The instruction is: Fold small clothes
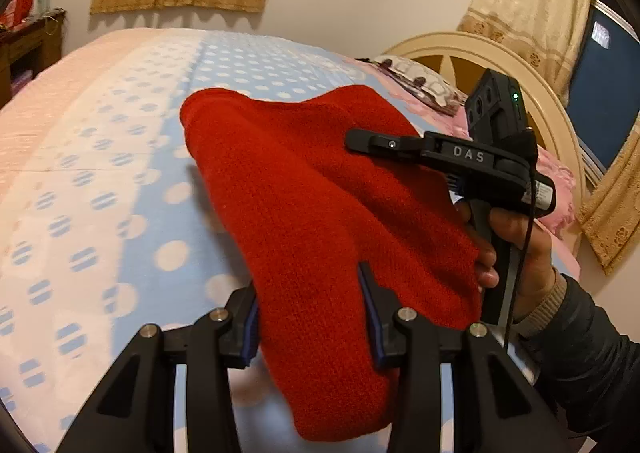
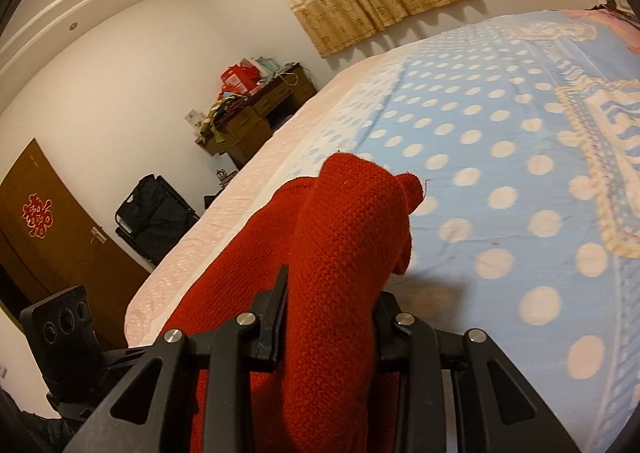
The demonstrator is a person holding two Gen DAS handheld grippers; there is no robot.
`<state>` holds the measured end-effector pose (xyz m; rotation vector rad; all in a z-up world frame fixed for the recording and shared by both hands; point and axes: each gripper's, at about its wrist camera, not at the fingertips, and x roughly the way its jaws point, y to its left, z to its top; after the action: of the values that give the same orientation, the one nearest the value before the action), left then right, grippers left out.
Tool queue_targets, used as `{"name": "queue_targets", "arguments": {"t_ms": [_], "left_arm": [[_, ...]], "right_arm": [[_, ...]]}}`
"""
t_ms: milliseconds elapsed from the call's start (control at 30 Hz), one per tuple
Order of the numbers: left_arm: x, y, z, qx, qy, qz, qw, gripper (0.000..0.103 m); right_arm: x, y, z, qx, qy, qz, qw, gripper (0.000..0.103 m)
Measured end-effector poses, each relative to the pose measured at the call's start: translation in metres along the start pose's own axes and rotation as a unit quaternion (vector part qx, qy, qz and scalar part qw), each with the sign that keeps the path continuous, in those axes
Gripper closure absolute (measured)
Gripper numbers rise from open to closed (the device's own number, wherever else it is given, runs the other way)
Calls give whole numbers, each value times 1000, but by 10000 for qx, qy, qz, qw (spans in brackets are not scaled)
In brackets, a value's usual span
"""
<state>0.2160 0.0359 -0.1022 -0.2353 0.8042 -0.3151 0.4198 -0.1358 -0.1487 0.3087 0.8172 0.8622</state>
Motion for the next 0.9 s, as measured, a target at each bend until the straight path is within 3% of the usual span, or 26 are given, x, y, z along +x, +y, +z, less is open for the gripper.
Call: {"name": "queue_targets", "arguments": {"t_ms": [900], "left_arm": [[-68, 75, -26, -828, -619, 990, 9897, 60]], "right_arm": [[121, 124, 12, -595, 592, 927, 9921, 71]]}}
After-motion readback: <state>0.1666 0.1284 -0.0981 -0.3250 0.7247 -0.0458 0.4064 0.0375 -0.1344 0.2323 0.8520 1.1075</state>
